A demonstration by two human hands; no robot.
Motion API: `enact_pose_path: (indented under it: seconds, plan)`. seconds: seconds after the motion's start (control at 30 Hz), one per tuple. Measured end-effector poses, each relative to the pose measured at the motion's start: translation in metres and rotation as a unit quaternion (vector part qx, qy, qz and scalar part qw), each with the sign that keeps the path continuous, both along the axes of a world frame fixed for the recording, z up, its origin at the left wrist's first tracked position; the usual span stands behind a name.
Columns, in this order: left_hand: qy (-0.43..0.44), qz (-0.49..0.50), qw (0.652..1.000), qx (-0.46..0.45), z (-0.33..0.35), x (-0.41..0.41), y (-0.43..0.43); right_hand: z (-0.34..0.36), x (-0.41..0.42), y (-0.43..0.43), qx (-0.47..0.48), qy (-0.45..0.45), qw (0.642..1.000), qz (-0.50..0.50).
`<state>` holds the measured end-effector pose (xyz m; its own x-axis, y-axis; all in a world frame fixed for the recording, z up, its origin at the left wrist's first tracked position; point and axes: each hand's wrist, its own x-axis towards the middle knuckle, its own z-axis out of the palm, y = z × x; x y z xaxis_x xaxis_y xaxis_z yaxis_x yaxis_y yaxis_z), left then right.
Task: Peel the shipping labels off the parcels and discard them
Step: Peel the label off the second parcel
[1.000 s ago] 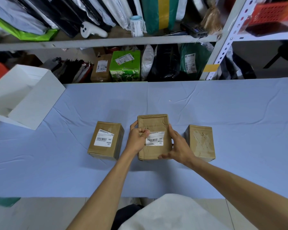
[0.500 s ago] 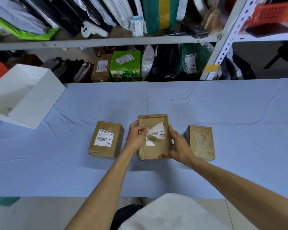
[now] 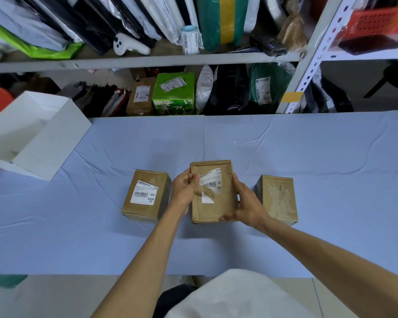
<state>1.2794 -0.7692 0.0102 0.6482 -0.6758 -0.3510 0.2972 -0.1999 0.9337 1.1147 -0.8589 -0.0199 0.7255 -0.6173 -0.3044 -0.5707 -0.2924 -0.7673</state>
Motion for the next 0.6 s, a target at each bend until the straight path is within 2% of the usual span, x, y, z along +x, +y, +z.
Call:
enact_pose_path:
  seconds: [0.2,0.6]
  plan:
    - [0.01,0.028,0.999,0.033,-0.004,0.004,0.003,0.004,0.001,-0.002,-0.001,0.001,1.0,-0.002]
    - [-0.004,0.038,0.999,0.004,-0.011,0.006,0.003,0.007,0.001,-0.002,0.008,0.01,1.0,0.0]
